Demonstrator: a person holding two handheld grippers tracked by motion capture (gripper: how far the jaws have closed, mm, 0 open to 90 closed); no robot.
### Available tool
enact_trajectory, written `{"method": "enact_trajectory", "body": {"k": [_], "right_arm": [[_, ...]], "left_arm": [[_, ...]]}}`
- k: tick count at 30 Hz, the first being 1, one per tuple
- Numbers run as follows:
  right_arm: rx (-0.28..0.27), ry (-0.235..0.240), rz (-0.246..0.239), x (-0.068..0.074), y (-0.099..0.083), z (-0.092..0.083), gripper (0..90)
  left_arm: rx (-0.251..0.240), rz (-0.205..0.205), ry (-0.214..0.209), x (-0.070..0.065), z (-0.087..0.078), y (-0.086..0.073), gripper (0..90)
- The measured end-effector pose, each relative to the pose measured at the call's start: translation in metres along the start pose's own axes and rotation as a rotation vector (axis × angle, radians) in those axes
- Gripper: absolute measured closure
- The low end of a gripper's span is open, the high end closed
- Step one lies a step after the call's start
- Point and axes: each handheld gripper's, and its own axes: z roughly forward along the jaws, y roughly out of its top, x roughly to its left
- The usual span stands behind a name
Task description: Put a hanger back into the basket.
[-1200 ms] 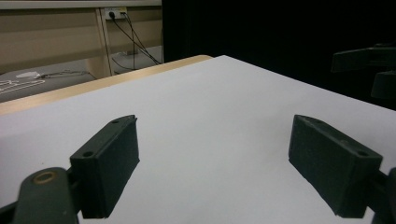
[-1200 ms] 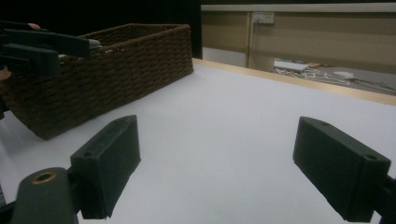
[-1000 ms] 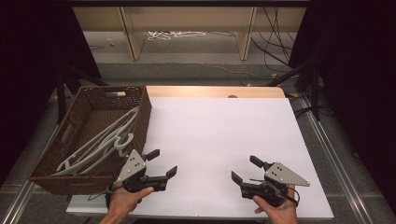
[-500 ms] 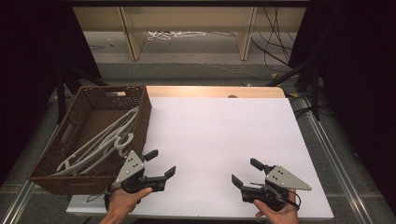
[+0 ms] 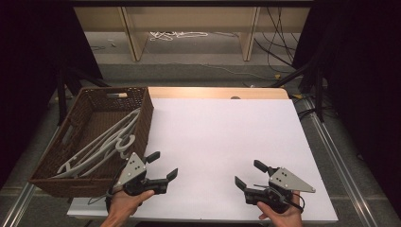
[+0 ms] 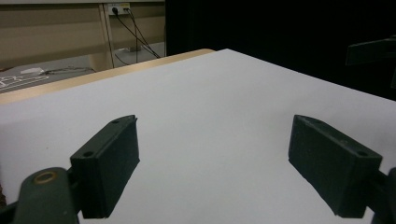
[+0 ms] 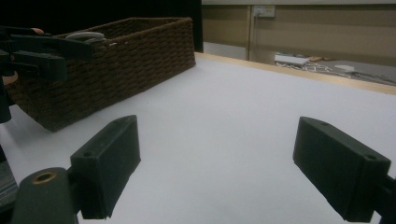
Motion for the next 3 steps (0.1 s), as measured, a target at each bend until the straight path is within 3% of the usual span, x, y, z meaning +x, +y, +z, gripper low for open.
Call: {"method": "enact_trajectory", "body": {"k": [3], "right_arm": [[-0.005, 0.004, -0.002, 0.0001, 0.0003, 0.0003, 15.6]], "left_arm": [[0.001, 0.006, 0.002, 0.0006, -0.0002, 0.0, 16.0]]}}
